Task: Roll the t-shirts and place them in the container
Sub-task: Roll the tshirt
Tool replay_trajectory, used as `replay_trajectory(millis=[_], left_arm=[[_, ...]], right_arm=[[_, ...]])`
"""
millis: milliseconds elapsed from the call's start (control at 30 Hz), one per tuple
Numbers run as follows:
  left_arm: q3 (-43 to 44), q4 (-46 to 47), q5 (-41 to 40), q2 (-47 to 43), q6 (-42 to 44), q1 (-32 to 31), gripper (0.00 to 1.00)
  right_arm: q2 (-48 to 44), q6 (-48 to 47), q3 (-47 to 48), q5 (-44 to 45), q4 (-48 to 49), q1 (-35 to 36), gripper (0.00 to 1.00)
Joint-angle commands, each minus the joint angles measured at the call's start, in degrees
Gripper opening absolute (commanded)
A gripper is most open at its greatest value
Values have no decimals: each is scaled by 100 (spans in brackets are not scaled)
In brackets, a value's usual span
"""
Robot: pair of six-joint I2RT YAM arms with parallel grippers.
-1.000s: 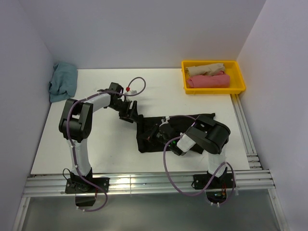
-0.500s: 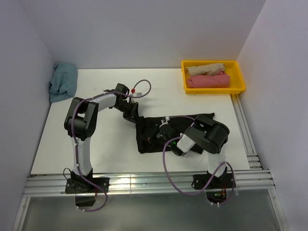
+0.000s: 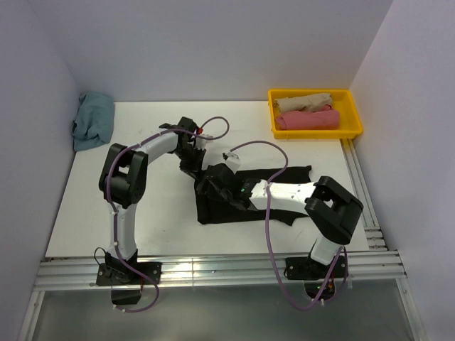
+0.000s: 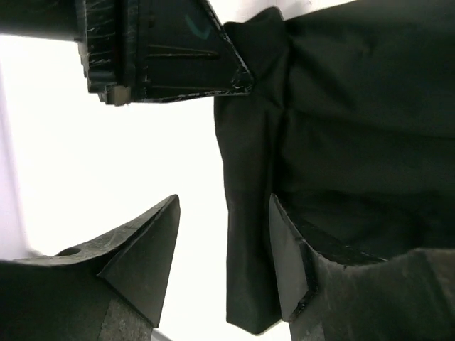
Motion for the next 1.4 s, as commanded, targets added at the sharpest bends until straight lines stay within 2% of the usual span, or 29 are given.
replay_trajectory(millis=[0, 167, 333, 700, 1033, 1367], left_arm=[[324, -315, -386, 64, 145, -110, 0], [535, -517, -457, 152, 128, -233, 0], [694, -623, -501, 240, 127, -303, 0], [791, -667, -501, 346, 127, -339, 0], [879, -711, -501, 425, 127, -356, 0], [905, -711, -527, 469, 119, -374, 0]], right_arm=[[73, -581, 867, 1169, -1847, 336, 59], [784, -836, 1801, 1821, -2727, 645, 53], [1172, -1003, 2400, 2032, -2948, 812, 51], [1691, -1153, 2673, 1883, -3036, 883, 50], [1647, -1232, 3024, 2296, -3422, 1050, 50], [2086, -1355, 3542, 2358, -3695, 1182, 51]])
